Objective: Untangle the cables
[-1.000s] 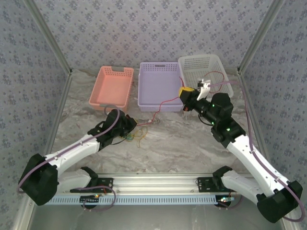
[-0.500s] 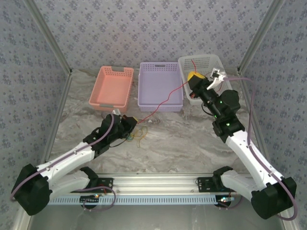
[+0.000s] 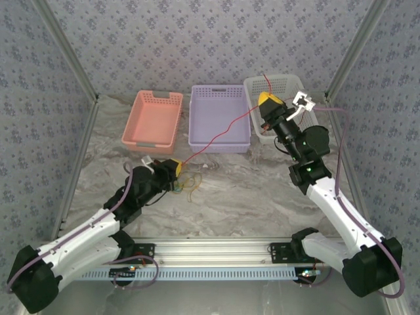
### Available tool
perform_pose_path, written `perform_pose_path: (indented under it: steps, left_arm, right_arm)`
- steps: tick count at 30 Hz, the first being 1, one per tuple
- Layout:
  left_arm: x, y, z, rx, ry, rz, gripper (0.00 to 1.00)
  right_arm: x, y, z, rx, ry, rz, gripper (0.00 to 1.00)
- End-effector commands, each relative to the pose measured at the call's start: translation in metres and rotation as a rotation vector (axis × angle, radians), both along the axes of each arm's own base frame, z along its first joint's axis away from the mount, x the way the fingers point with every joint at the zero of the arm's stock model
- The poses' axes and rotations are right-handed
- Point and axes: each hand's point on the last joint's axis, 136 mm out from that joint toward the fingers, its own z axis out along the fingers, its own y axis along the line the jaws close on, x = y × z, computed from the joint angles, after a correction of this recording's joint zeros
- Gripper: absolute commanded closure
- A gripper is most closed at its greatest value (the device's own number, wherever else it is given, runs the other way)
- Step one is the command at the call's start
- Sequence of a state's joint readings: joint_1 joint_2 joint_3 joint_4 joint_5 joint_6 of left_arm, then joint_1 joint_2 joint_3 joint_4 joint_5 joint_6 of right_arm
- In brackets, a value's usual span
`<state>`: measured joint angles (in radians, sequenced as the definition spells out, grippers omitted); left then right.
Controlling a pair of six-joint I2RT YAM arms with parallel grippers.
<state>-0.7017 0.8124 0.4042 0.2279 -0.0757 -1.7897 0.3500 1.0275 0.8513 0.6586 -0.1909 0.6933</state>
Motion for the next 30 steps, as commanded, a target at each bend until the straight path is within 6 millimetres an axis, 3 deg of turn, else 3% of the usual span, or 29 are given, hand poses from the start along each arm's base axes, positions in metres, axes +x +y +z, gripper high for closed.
perform_pose_path:
  steps: [1,6,15,21,25,26,30]
  left_arm:
    - [-0.008,0.023,-0.064,0.128,0.194,0.08,1.0]
    - [-0.009,0.021,-0.065,0.104,0.202,0.079,1.0]
    - [-0.007,0.015,-0.045,0.171,0.154,0.036,1.0]
    - [-0.006,-0.016,-0.034,0.199,0.114,-0.054,1.0]
    - [0.002,-0.051,-0.008,0.213,0.029,-0.162,1.0]
    - [0.004,-0.059,-0.001,0.217,0.011,-0.189,0.92]
    - [0.012,-0.084,0.027,0.265,-0.072,-0.276,0.35]
  right_arm:
    - [-0.02,-0.043,0.062,0.159,-0.199,-0.12,1.0]
    - [-0.021,-0.042,0.064,0.152,-0.204,-0.111,1.0]
    - [-0.018,-0.037,0.066,0.075,-0.184,-0.111,1.0]
    - [-0.009,-0.035,0.07,0.021,-0.149,-0.132,1.0]
    - [0.003,-0.03,0.071,-0.108,-0.107,-0.165,1.0]
    - [0.005,-0.029,0.071,-0.141,-0.095,-0.168,1.0]
    - [0.007,-0.03,0.078,-0.263,-0.08,-0.208,1.0]
